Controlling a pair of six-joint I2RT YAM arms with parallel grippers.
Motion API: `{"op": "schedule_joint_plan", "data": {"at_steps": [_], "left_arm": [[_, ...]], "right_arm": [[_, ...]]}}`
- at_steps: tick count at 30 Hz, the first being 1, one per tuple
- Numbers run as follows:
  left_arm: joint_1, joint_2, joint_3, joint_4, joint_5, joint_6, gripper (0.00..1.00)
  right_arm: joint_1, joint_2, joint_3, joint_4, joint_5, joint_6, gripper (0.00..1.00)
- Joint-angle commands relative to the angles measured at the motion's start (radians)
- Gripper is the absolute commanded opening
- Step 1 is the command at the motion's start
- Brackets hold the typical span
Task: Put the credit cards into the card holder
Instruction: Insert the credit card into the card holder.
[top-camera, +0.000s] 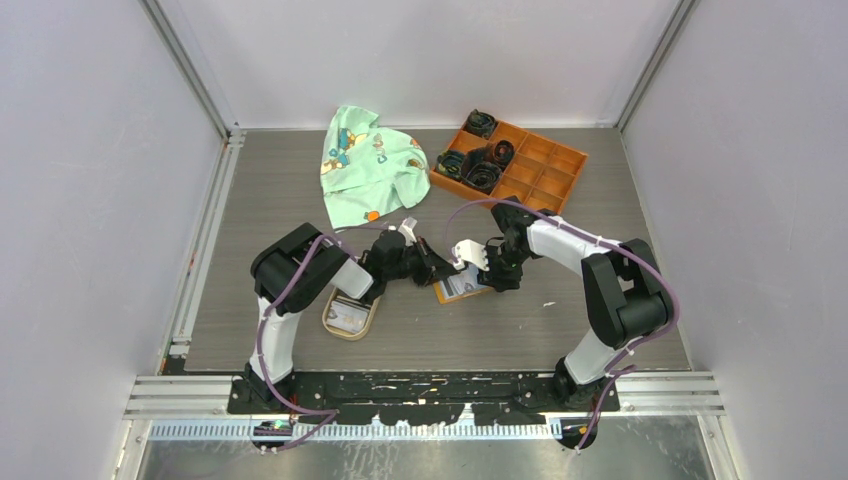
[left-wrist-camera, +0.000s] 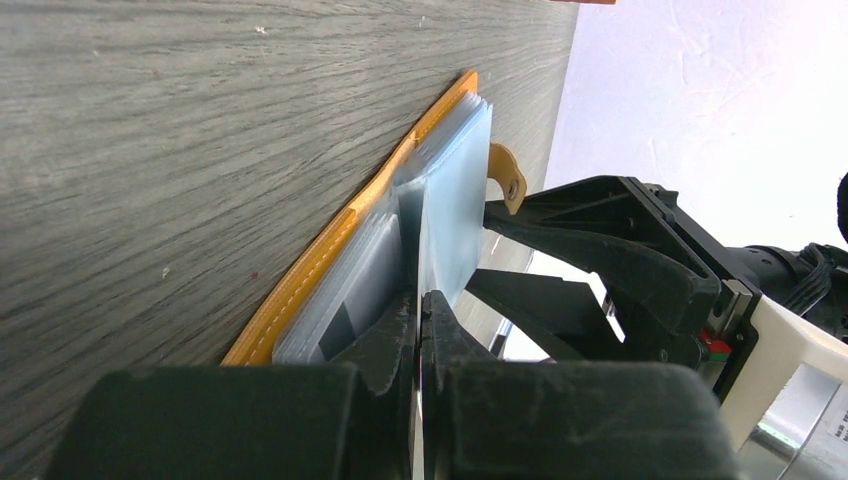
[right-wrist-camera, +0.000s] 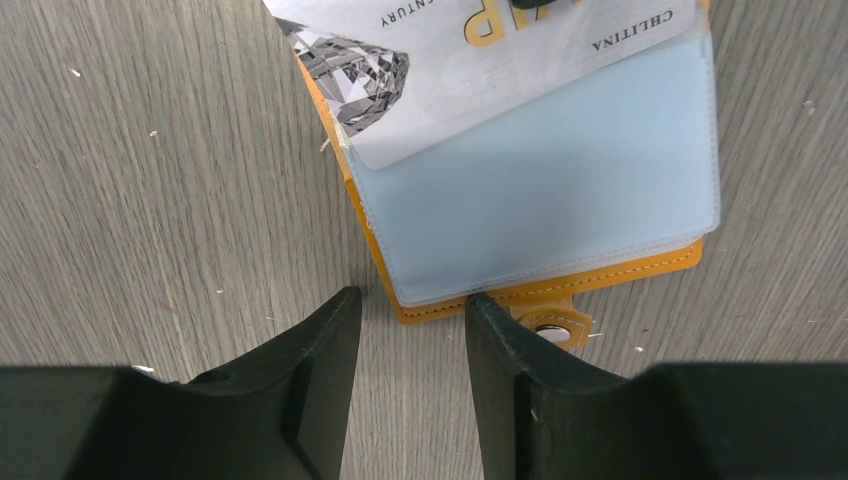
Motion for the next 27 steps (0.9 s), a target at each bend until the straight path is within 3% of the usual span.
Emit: {"op": "schedule_joint_plan", "data": {"at_steps": [1,21,27], "left_arm": [[-0.001,0.012,0.006,-0.077,-0.003,0.005,0.00],[0.008,0.066,0.075,-0.139,0.041,-0.013,0.00],[0.011,0.086,0.084,-0.126,0.051,-0.017,0.00]], "right_arm": [[0.013,0.010,0.026,-0.004,-0.016,0.010,0.48],[0.018,0.004,0.033,-0.001,-0.009,0.027,0.48],[0.017,-0.032,0.075,-0.013,-0.010,0.100,0.53]]}}
